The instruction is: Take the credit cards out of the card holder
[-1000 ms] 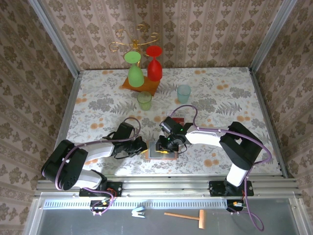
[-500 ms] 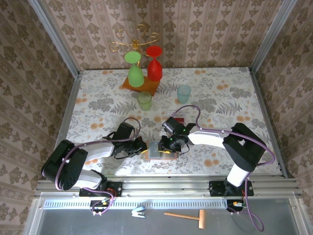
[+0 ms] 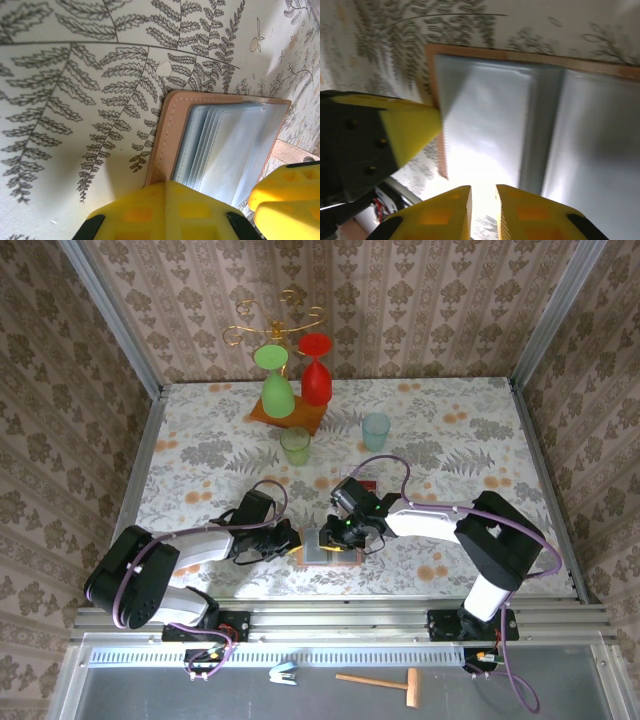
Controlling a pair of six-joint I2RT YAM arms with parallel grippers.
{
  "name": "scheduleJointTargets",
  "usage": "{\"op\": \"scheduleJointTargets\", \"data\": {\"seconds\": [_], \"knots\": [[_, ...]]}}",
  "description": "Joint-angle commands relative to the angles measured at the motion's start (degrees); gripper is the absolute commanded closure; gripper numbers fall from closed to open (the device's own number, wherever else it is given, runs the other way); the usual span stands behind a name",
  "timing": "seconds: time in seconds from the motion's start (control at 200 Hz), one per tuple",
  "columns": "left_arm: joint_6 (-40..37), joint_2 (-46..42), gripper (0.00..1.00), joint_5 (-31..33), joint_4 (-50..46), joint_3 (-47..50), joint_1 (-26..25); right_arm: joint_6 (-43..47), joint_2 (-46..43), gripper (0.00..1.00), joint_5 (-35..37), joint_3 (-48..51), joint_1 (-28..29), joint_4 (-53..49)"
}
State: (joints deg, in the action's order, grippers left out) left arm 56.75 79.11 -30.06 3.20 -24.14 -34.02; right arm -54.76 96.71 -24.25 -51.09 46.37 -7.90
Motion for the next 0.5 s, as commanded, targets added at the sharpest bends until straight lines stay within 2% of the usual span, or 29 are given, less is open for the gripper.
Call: {"op": "scheduleJointTargets", "data": {"seconds": [0.0, 0.25, 0.495], "knots": [[-1.38, 0.34, 0.95, 0.77, -3.37, -0.56, 0.36, -1.66, 1.38, 0.8, -2.77, 0.1, -0.05, 3.35], [-1.29, 0.27, 0.95, 0.72, -3.27, -0.47, 0.36, 0.24, 2.31, 0.76, 1.46, -1.32, -0.07, -3.16], [-1.21, 0.39, 0.95, 0.85, -3.29, -0.47, 0.36, 0.86, 2.04, 0.75, 3.28, -1.0, -0.2, -5.43]]}}
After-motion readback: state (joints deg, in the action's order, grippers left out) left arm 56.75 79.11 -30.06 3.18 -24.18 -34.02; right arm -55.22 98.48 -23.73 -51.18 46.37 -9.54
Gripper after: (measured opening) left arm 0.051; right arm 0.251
